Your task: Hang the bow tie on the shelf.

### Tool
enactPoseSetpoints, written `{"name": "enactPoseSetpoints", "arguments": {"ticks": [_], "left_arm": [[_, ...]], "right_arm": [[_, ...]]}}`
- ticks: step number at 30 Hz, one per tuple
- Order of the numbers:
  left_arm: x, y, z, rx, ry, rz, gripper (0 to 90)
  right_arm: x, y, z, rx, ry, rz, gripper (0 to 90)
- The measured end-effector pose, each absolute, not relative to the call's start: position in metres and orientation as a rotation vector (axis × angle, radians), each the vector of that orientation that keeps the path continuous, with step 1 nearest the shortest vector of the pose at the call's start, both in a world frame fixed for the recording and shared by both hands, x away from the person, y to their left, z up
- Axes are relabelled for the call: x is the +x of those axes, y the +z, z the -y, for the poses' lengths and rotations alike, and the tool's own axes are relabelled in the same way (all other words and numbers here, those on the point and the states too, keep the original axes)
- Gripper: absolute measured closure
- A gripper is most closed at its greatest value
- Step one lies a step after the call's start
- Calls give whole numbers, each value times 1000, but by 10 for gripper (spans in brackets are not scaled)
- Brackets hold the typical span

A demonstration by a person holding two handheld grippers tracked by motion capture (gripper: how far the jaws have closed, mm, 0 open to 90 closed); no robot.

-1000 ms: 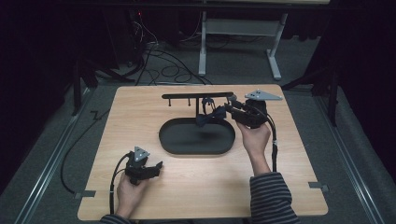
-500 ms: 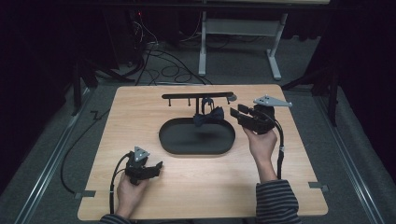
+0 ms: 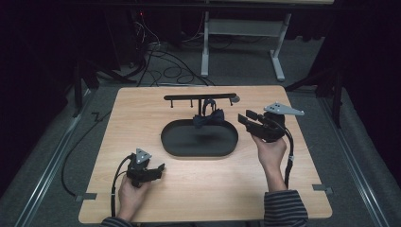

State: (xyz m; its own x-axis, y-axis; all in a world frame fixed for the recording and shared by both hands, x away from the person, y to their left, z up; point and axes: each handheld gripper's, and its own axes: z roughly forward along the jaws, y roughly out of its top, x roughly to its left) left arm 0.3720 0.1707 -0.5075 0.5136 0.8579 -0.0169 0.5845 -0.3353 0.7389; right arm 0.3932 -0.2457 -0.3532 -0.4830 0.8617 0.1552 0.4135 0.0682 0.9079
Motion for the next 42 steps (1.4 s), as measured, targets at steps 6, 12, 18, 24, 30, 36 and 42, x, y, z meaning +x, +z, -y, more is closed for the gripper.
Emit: {"name": "enactPoseSetpoints", "arguments": {"ticks": [6,12,18,24,30,36,42], "left_arm": [[372,-507,-171,2053,498,-1174,254],[372,-508,-171,2052,499,-1175,254],[372,-507,-171,2054,496,-1174,254],[372,-507,-171,2054,496,-1174,254],[372,-508,-171,2052,497,-1173,254],[372,-508,-171,2051,499,-1174,254],[372,-508,-171,2052,497,-1173,254]], "right_arm": [[388,-356,248,1269,1394,-1930,589],[382,-357,250,1264,1397,-1928,584],[376,-359,252,1261,1400,-1927,577],[369,-362,255,1264,1397,-1926,577],[363,-359,257,1254,1398,-1921,576],[357,-361,257,1245,1413,-1916,576],[351,-363,256,1239,1420,-1919,575]]}}
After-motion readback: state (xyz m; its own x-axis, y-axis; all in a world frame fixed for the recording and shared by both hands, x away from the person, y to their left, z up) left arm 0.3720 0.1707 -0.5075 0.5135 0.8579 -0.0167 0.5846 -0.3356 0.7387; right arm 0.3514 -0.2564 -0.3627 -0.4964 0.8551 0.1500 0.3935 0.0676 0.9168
